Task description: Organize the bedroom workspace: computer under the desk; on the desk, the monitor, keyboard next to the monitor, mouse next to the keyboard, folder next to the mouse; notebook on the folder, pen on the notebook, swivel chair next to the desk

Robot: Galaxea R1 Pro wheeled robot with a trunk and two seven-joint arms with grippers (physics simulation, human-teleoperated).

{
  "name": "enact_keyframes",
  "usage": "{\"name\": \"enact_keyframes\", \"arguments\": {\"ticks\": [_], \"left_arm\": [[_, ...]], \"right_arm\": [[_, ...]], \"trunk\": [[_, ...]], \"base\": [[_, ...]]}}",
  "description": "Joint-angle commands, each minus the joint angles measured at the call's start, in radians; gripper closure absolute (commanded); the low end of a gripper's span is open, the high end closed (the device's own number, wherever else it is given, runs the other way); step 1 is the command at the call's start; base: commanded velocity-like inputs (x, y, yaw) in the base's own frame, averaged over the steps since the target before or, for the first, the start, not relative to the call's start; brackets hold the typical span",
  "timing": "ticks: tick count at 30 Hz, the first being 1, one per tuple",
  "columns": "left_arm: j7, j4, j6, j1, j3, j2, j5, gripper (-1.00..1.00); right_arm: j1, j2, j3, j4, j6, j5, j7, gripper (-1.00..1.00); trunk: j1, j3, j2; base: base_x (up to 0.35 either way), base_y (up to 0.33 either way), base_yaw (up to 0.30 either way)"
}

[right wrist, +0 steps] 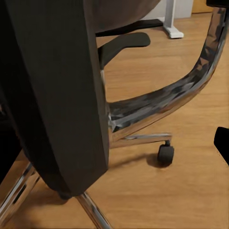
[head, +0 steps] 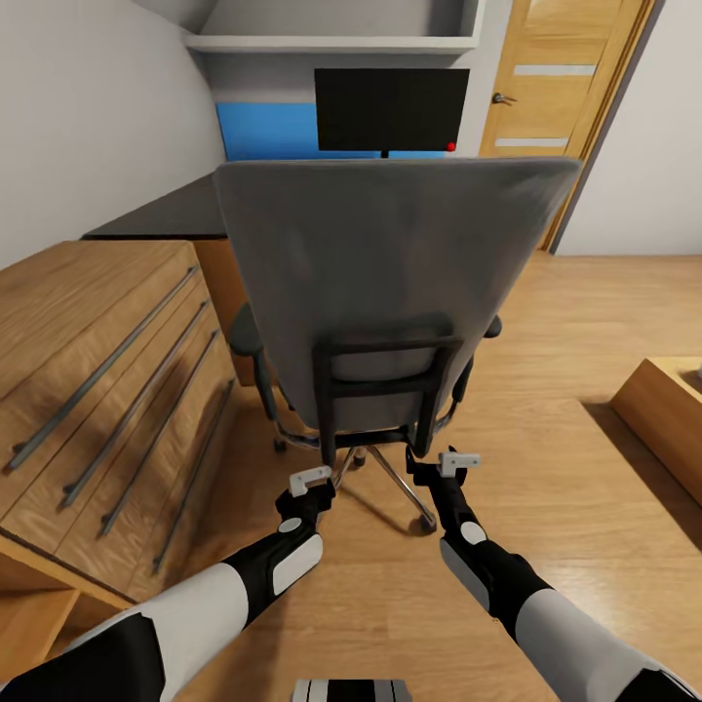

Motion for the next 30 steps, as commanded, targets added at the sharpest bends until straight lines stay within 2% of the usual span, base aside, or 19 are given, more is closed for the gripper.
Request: {"name": "enact_keyframes", "arguments": {"ticks": [1,18,30], "left_arm": [[0.005,0.000,-0.006,-0.001,-0.009,0.000,0.010,-1.00],[0.007,0.000,-0.007,-0.001,-0.008,0.003,0.010,-1.00],[0.007,0.000,-0.007,-0.001,-0.008,0.004,0.010,-1.00]], "right_arm": [[-0.001,-0.001,0.008,-0.001,-0.003,-0.006,-0.008,-1.00],[-0.001,-0.003,0.007,-0.002,-0.004,-0.006,-0.008,-1.00],[-0.001,-0.003,0.007,-0.003,-0.004,-0.006,-0.008,-1.00]], "trunk": [[0.000,-0.001,0.000],[0.000,0.005,0.000],[0.000,0.005,0.000]], "base": [[0.258,-0.119,0.000],[0.239,-0.104,-0.068],[0.298,-0.009,-0.003]]}}
